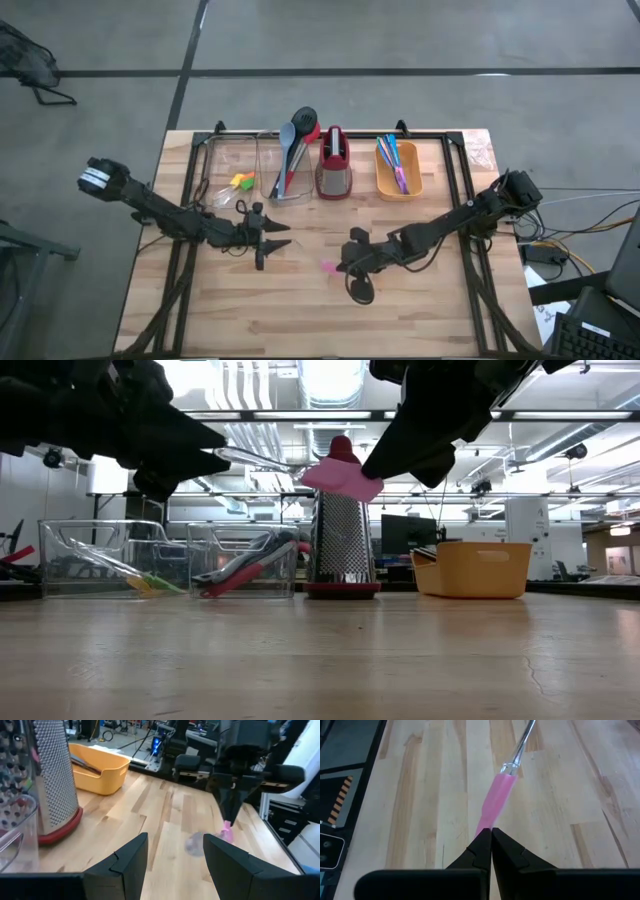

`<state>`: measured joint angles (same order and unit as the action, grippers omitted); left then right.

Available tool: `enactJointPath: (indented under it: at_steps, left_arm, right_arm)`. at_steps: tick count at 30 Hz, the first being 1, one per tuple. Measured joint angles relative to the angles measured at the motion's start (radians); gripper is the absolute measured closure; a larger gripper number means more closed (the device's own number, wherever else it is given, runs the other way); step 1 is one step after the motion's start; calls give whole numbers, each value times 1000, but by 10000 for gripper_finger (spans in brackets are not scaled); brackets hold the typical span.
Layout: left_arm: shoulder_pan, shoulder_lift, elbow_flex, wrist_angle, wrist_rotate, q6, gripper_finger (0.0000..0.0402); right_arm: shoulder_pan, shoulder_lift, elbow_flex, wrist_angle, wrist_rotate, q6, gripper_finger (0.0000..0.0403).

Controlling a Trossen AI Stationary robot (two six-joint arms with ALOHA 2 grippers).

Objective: Pick & Place Kitchen Items
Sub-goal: Put the pink spatula into the left transparent bin

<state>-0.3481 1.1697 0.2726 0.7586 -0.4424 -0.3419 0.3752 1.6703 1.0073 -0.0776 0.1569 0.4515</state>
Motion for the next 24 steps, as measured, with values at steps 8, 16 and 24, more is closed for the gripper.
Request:
enactJointPath:
  at_steps: [8,16,24]
  left_arm:
    - [15,19,0,7,92,-25,204]
    - [21,42,41,15,114,-18,204]
    - [24,96,62,10,138,-26,204]
  right_arm:
    - [0,0,0,1,0,0,395]
    - [0,-1,0,1,2,0,395]
    - [0,-1,0,1,3,1,395]
